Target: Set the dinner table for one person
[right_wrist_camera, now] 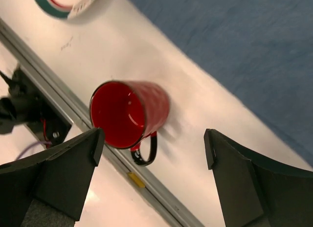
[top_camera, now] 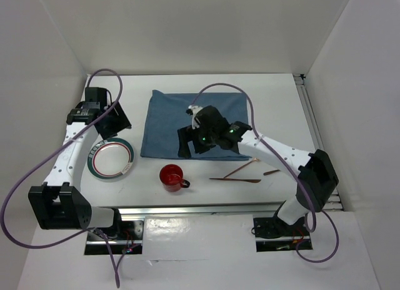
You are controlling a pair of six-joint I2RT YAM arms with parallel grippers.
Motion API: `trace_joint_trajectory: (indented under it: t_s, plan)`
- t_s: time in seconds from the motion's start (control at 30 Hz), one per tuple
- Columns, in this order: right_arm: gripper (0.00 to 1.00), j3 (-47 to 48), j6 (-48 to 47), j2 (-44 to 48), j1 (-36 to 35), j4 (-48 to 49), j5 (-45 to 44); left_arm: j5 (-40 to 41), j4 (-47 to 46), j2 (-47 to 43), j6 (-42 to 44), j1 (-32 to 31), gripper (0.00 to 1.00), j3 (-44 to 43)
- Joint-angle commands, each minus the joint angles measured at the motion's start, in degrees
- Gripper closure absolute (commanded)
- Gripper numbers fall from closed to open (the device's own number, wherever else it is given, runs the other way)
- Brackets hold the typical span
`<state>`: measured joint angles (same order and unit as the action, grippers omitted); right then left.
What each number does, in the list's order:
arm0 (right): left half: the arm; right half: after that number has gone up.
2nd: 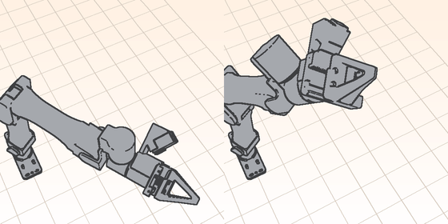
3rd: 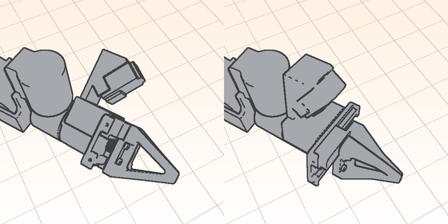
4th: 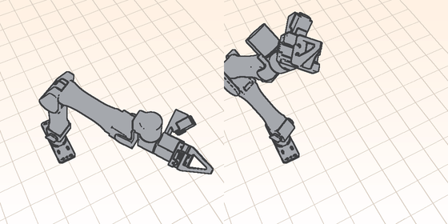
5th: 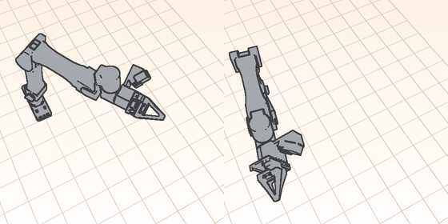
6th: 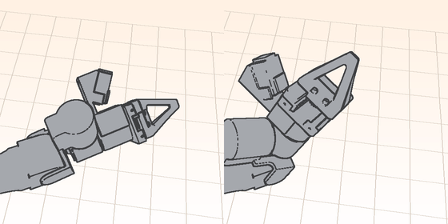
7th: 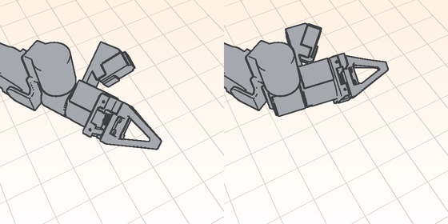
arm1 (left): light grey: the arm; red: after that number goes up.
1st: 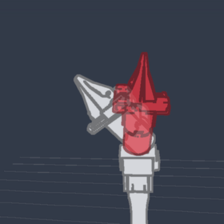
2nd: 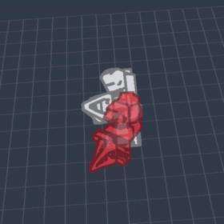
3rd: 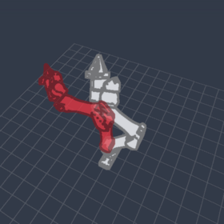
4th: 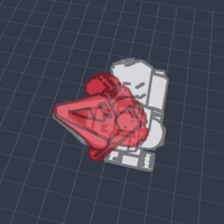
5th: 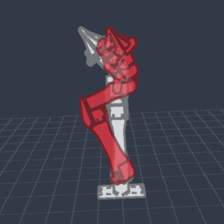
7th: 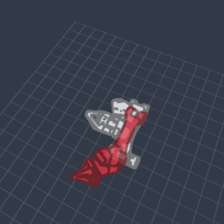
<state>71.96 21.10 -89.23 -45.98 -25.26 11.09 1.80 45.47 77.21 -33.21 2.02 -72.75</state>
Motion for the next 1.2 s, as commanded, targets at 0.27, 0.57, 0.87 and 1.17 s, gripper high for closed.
trace_joint_trajectory:
  t_s: [0.27, 0.57, 0.87, 1.17]
  plan:
    - [0.04, 1.59, -0.01, -4.20, -7.20, -2.78, -7.75, -1.63, -1.97, -3.03, -2.82, 0.26, 0.19, 1.74]
    - [0.17, 2.83, -1.06, -8.67, -7.81, -2.79, -6.87, -1.10, -1.88, -3.56, -2.82, 0.26, 0.19, 2.35]
    - [0.31, 2.83, -1.59, -12.80, -9.57, 0.21, -3.62, -2.15, -2.41, -3.03, -2.82, 0.26, 0.18, 2.88]
    - [0.85, 4.85, 0.16, -14.66, -10.10, -0.31, -8.18, -2.15, -2.41, -3.56, -2.82, 0.26, 0.18, 2.88]
